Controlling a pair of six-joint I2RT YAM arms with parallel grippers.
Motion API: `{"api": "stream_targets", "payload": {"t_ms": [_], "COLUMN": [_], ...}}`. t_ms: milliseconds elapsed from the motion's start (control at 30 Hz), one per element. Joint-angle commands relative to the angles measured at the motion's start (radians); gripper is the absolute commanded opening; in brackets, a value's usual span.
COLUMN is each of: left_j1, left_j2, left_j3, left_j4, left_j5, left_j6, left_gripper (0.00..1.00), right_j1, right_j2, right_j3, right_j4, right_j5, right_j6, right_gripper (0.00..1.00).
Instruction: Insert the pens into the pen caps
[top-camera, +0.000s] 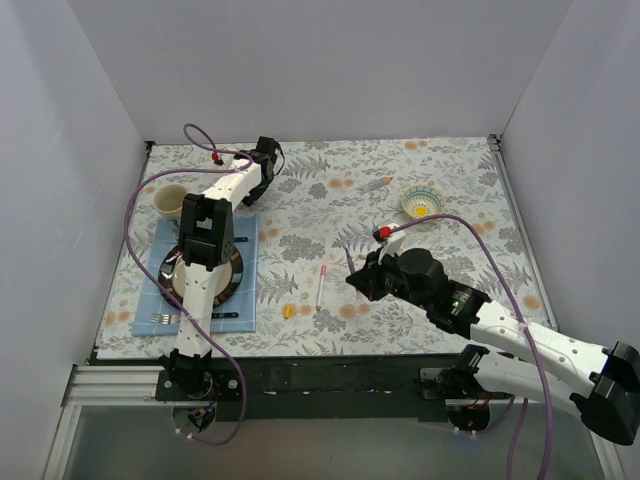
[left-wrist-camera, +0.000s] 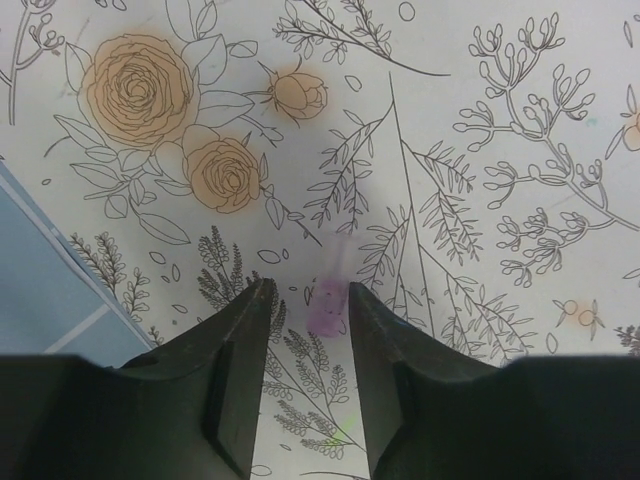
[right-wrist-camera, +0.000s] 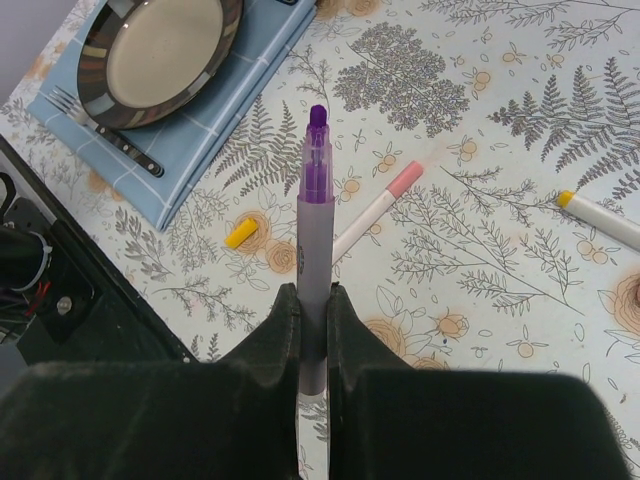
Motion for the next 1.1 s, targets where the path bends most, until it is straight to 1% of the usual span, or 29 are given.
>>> {"api": "stream_targets", "payload": {"t_ms": [0,33,100,133,167,267,400,467,500,533,567,600,633,667,700,733,767,800,867,900,933,967,1000,1067], "left_j1": [0.004,0.004,0.004,0.005,0.007,0.011,0.011,0.007,0.004,-0.001,-0.012,-0.019,-0.027,-0.044,-0.054,-0.071,-0.108,-0.130,-0.182,-0.205,-0.219,-0.246,-0.254,-0.266], "left_j2": [-0.003,-0.002,0.003,0.006,0.005,-0.001,-0.066,-0.162,-0.204,-0.257,-0.359,-0.423,-0.481,-0.599,-0.651,-0.704,-0.762,-0.856,-0.957,-1.044,-1.081,-1.113,-1.179,-1.238], "left_j3": [-0.058,-0.058,-0.067,-0.070,-0.073,-0.087,-0.142,-0.225,-0.268,-0.356,-0.415,-0.464,-0.514,-0.623,-0.669,-0.728,-0.824,-0.876,-0.966,-1.060,-1.098,-1.140,-1.205,-1.277], "left_j4": [0.010,0.013,0.030,0.036,0.038,0.031,0.054,0.093,0.166,0.220,0.273,0.374,0.424,0.470,0.557,0.597,0.640,0.722,0.807,0.888,0.930,0.965,1.035,1.112], "left_j5": [0.036,0.044,0.067,0.073,0.079,0.116,0.160,0.206,0.228,0.255,0.332,0.363,0.395,0.482,0.516,0.542,0.558,0.612,0.651,0.711,0.722,0.742,0.784,0.835], "left_j6": [0.052,0.064,0.075,0.082,0.090,0.085,0.092,0.104,0.136,0.163,0.196,0.214,0.248,0.268,0.280,0.297,0.305,0.312,0.308,0.302,0.291,0.277,0.263,0.231], "left_gripper": [0.33,0.27,0.22,0.17,0.14,0.00,0.00,0.00,0.00,0.00,0.00,0.00,0.00,0.00,0.00,0.00,0.00,0.00,0.00,0.00,0.00,0.00,0.00,0.00], "right_j1": [0.006,0.006,0.006,0.006,0.006,0.006,0.004,0.004,0.006,0.004,0.006,0.004,0.004,0.003,0.004,0.004,0.004,0.004,0.004,0.001,0.003,0.001,0.001,0.001], "right_j2": [-0.035,-0.040,-0.051,-0.055,-0.058,-0.067,-0.061,-0.058,-0.055,-0.058,-0.057,-0.060,-0.060,-0.061,-0.060,-0.058,-0.058,-0.055,-0.052,-0.046,-0.041,-0.037,-0.023,-0.012], "right_j3": [0.027,0.027,0.027,0.027,0.029,0.030,0.029,0.027,0.027,0.030,0.033,0.035,0.038,0.040,0.038,0.035,0.017,0.004,-0.041,-0.054,-0.068,-0.077,-0.089,-0.097], "right_j4": [0.010,0.009,0.003,-0.002,-0.004,-0.008,-0.005,-0.002,-0.002,-0.002,-0.001,0.001,0.006,0.010,0.025,0.038,0.059,0.109,0.179,0.212,0.273,0.300,0.326,0.389], "right_j5": [0.008,0.011,0.014,0.015,0.018,0.020,0.009,0.006,0.006,0.011,0.015,0.020,0.020,0.017,-0.002,-0.014,-0.029,-0.064,-0.109,-0.141,-0.156,-0.169,-0.184,-0.204], "right_j6": [-0.021,-0.018,-0.019,-0.018,-0.019,-0.018,-0.001,0.005,0.012,0.016,0.019,0.022,0.027,0.028,0.031,0.035,0.047,0.056,0.093,0.102,0.116,0.131,0.140,0.156], "right_gripper": [0.01,0.01,0.01,0.01,0.01,0.01,0.01,0.01,0.01,0.01,0.01,0.01,0.01,0.01,0.01,0.01,0.01,0.01,0.01,0.01,0.01,0.01,0.01,0.01]}}
